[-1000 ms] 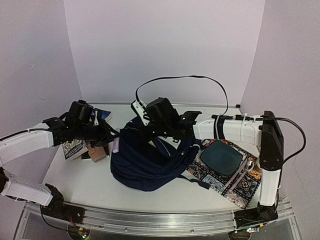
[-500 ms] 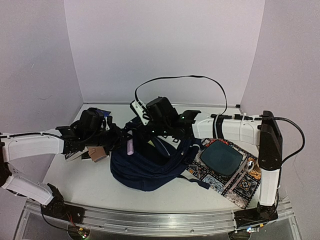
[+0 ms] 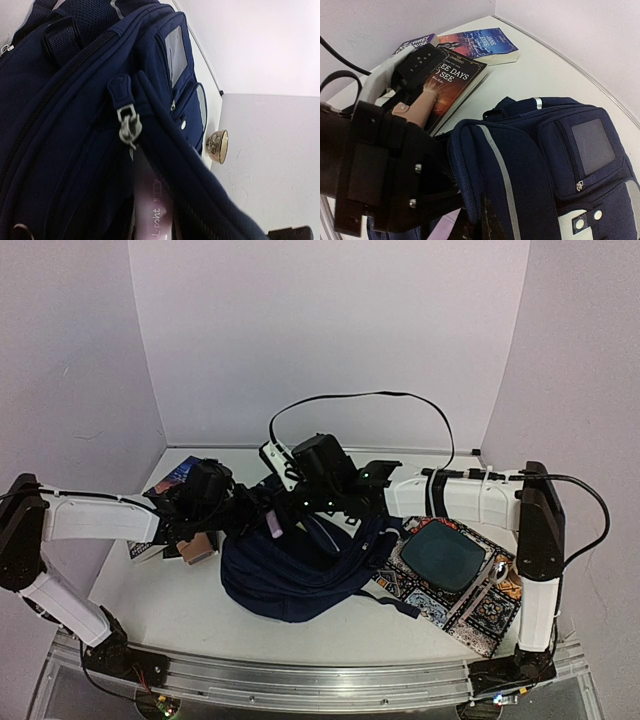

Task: Pack the student bag
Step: Place the pen in the upper front pocket of the bag.

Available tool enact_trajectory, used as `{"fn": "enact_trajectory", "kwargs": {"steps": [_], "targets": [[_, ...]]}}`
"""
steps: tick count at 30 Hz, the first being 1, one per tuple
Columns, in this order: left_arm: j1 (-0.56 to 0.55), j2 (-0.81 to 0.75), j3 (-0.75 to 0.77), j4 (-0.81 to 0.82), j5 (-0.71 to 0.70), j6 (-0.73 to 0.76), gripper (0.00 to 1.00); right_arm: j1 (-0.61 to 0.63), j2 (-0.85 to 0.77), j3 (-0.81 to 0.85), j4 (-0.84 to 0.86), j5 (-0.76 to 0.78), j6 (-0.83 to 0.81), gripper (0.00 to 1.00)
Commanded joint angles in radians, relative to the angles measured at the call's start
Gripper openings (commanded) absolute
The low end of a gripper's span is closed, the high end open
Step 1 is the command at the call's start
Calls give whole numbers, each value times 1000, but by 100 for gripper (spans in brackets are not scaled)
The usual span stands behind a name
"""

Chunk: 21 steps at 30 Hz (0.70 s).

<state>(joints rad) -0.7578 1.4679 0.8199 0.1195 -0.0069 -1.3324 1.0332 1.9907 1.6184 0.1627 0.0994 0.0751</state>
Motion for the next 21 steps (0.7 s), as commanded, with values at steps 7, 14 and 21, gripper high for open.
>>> {"fn": "enact_trajectory", "kwargs": {"steps": [7,14,21], "targets": [[-15,-6,45,77,-63,-35,38,12,-23,58,93,-15,6,0],[-15,-64,3,74,-3,2,52,12,-17,53,95,-4,3,0],[-14,-205,-39,-124,-11,136,59,13,-35,20,95,55,-28,0]]}}
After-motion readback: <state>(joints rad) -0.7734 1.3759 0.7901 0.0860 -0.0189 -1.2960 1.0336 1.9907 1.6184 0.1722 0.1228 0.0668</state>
